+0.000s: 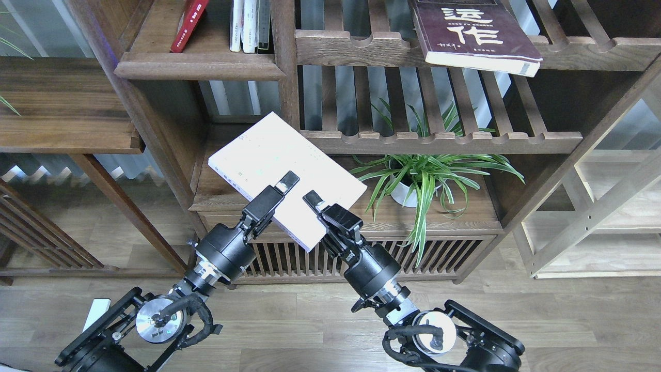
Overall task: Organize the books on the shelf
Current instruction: 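Hold the white book with both grippers in front of the shelf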
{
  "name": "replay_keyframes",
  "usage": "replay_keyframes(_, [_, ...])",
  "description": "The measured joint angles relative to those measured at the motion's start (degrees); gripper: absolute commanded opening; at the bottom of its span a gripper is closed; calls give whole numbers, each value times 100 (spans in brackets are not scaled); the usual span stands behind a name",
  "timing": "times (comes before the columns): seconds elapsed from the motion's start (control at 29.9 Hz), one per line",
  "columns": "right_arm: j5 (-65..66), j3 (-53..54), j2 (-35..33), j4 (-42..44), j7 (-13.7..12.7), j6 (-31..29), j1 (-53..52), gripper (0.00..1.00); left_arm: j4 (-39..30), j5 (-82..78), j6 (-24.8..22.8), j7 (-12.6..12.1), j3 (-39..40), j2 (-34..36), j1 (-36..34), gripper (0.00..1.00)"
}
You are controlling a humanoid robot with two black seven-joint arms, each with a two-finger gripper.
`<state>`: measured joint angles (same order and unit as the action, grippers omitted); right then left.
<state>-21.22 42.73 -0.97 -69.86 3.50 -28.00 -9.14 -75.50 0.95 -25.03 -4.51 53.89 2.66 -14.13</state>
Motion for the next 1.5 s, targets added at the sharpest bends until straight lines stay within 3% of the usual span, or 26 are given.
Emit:
replay_keyframes(0.27, [-4,0,10,-2,6,0,0,8,2,0,-53,-6,34,0,-1,5])
replay_keyframes(0.57, [-5,0,42,-2,7,-2,0,9,9,3,-159,-12,28,0,-1,2])
replay_keyframes(0.7, [-4,-3,44,-2,6,-2,0,20,9,3,-202,-12,28,0,19,2])
replay_keyframes(1.0, [-3,-7,52,-3,-10,0,-3,78,9,-4,-235,-32,13,-9,16,2])
replay_keyframes(1.1, [-11,29,42,-3,-2,0,-27,92,9,-3,-249,-21,29,4,15,2])
replay_keyframes(1.24, [-14,90,25,10,1,0,-43,99,9,0,-265,-15,40,10,16,2])
replay_keyframes(1.5, [-4,414,-70,310,10,0,-28,99,-87,8,-298,-16,49,295,59,2])
